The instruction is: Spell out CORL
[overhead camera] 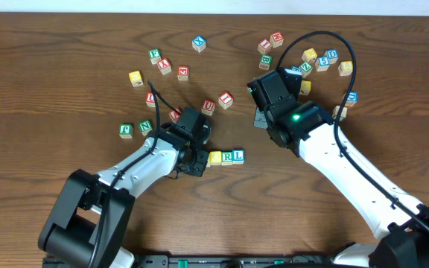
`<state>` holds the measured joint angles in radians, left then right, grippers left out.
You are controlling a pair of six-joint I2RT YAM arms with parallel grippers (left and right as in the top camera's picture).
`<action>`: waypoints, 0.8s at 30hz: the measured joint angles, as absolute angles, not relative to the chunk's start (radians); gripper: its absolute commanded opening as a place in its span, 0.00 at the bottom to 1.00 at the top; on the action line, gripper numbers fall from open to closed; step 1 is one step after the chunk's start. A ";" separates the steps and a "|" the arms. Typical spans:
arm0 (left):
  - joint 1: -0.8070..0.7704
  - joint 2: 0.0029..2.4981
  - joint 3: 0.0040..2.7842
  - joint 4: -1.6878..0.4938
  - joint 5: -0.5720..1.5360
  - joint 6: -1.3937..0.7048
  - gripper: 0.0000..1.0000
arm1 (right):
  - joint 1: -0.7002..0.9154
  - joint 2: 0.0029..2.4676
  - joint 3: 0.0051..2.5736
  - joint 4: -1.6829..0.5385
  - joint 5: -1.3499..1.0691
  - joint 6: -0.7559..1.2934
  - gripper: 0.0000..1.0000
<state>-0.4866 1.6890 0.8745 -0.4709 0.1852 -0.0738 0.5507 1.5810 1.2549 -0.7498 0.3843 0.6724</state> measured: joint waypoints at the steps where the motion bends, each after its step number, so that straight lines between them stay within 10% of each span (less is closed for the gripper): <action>1: -0.487 1.689 0.875 -0.471 0.185 -0.074 0.08 | 0.551 1.581 1.255 -0.750 0.384 0.672 0.01; 24: -0.395 1.689 0.875 -0.466 0.149 -0.079 0.08 | 0.551 1.598 1.255 -0.735 0.373 0.672 0.01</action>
<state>-0.3954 1.6890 0.8745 -0.4660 0.1486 -0.0788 0.5507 1.5978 1.2549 -0.7345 0.3725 0.6720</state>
